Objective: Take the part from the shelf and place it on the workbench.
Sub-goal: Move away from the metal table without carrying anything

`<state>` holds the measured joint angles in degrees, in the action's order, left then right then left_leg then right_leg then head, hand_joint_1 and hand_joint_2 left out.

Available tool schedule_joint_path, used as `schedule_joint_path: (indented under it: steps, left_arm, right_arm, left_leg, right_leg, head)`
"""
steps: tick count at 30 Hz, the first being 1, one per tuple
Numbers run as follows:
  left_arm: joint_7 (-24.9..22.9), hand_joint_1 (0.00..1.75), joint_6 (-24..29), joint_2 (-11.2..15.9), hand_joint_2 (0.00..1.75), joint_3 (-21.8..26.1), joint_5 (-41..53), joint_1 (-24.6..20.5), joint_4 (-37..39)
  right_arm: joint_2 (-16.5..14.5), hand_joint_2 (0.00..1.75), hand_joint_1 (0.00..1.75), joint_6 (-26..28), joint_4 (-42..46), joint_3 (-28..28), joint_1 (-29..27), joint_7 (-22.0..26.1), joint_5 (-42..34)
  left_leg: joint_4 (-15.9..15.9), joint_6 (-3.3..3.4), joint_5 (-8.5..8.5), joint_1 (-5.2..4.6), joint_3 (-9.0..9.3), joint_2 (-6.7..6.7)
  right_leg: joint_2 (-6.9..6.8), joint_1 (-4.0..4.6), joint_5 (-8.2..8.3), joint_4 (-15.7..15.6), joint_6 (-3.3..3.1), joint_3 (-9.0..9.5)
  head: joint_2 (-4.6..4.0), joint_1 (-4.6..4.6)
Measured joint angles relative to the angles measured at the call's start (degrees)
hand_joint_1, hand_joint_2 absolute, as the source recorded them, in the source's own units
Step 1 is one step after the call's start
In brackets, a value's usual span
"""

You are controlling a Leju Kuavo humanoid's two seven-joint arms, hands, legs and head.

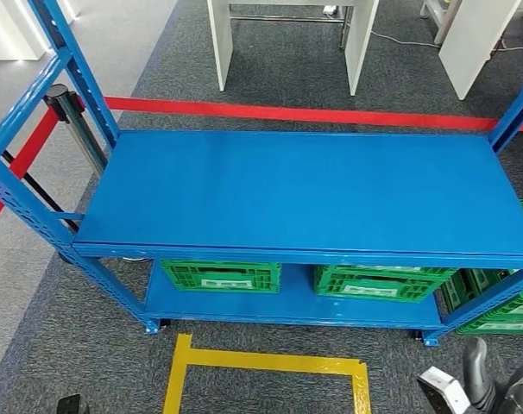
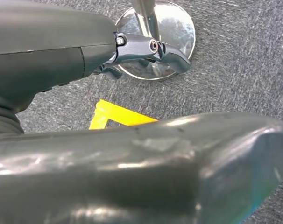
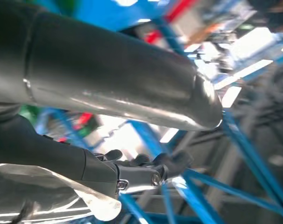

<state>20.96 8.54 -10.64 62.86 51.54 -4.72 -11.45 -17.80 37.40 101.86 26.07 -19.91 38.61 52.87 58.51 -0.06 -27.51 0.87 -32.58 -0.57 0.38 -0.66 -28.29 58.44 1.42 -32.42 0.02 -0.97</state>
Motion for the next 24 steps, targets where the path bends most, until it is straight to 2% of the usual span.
schedule_joint_path:
  steps: [1, 6, 14, 16, 18, 20, 22, 24]
  left_arm:
    - [0.01, 0.0, 0.07, -0.05, 1.75, 0.2, -0.11, -0.01, 0.0]
    - [0.01, 0.0, 0.35, -0.35, 1.75, 0.69, -0.58, -0.01, 0.0]
    - [0.17, 0.0, 0.74, -0.9, 1.75, 1.8, -0.51, 0.0, 0.01]
    - [-0.11, 0.0, 0.74, -1.0, 1.75, 1.96, -0.44, 0.0, 0.01]
    - [-0.83, 0.0, 0.41, -1.1, 1.75, 2.08, -0.22, -0.02, 0.0]
    - [-1.55, 0.0, 0.09, -1.16, 1.75, 2.17, 0.05, -0.03, 0.01]
    - [-1.89, 0.0, -0.08, -1.17, 1.75, 2.26, 0.16, -0.01, 0.01]
    - [-2.0, 0.0, -0.17, -1.16, 1.75, 2.33, 0.17, -0.02, 0.01]
  right_arm:
    - [-0.19, 0.0, 0.0, 0.0, -1.96, 2.1, 0.68, 0.26, 0.28]
    - [-0.7, 0.0, 0.0, 0.0, -12.95, 11.24, 4.41, 1.07, 3.33]
    - [-1.53, 0.0, 0.0, 0.01, -30.94, 26.1, 10.29, 0.47, 17.76]
    - [-1.63, 0.0, 0.0, 0.01, -36.19, 30.53, 11.89, -2.05, 23.53]
    - [-1.52, 0.0, 0.0, 0.01, -43.07, 35.22, 13.9, -7.19, 29.27]
    - [-1.0, 0.0, 0.0, 0.02, -51.13, 39.56, 15.85, -12.51, 32.14]
    - [-0.33, 0.0, 0.0, 0.02, -57.89, 42.76, 17.09, -15.03, 32.8]
    - [0.2, 0.87, 0.0, 0.02, -62.41, 44.83, 17.85, -15.63, 33.09]
  left_leg:
    - [0.0, 0.0, 0.0, 0.0, 0.0, 0.0]
    - [-0.01, 0.01, -0.01, 0.01, -0.04, 0.01]
    - [-0.03, 0.01, -0.01, 0.01, -0.21, 0.02]
    - [-0.04, 0.02, -0.02, 0.01, -0.29, 0.02]
    - [-0.05, 0.02, -0.02, 0.01, -0.31, 0.02]
    - [-0.07, 0.03, -0.03, 0.01, -0.33, 0.02]
    - [-0.1, 0.05, -0.05, 0.01, -0.36, 0.02]
    - [-0.13, 0.06, -0.06, 0.01, -0.38, 0.03]
  right_leg:
    - [0.01, 0.0, 0.0, 0.0, 0.0, -0.01]
    - [0.03, 0.01, -0.01, 0.0, 0.0, -0.06]
    - [0.05, 0.01, -0.04, 0.0, -0.04, -0.27]
    - [0.07, 0.01, -0.05, -0.01, -0.04, -0.36]
    - [0.07, 0.01, -0.08, -0.02, -0.05, -0.39]
    - [0.06, 0.01, -0.12, -0.03, -0.06, -0.4]
    - [0.07, 0.01, -0.15, -0.03, -0.06, -0.45]
    - [0.1, 0.01, -0.15, -0.03, -0.07, -0.5]
  head:
    - [0.0, 0.01]
    - [0.0, -0.01]
    - [0.0, 0.0]
    - [0.0, 0.01]
    - [0.0, 0.0]
    - [0.0, 0.0]
    - [0.0, 0.02]
    - [0.0, 0.02]
